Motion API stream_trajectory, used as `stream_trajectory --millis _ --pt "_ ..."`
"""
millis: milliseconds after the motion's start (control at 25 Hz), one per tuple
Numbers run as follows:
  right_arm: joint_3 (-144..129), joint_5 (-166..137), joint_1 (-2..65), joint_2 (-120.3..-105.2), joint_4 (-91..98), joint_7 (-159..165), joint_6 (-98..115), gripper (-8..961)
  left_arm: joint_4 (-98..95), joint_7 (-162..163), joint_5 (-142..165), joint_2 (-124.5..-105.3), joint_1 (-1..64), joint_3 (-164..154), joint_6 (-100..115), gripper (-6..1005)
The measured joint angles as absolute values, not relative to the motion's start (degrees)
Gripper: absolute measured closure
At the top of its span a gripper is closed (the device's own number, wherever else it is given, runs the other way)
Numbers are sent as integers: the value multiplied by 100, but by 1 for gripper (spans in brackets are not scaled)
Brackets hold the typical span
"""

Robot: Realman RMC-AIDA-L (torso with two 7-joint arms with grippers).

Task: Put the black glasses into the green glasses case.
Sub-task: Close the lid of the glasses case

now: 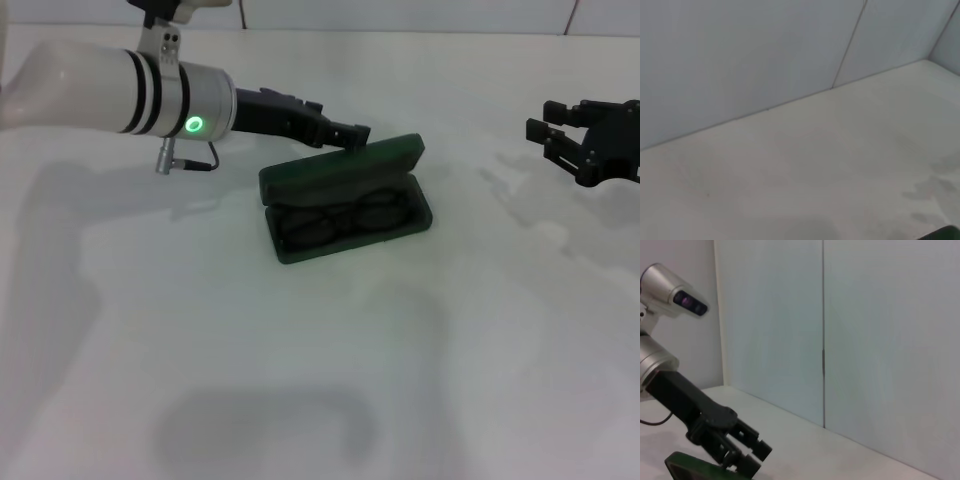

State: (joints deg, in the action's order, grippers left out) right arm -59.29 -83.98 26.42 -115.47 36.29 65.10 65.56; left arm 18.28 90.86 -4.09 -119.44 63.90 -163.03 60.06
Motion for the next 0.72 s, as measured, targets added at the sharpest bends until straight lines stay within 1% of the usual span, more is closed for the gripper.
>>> stream_trajectory --millis 320,720 --pt "-5925 -8401 2628 -11552 3629 6497 6563 653 1641 8910 -276 -11948 6266 -16302 6074 111" --pt "-5938 -8408 2647 -11566 3624 6487 6521 652 1280 7928 -384 -11967 5935 -16299 6122 111"
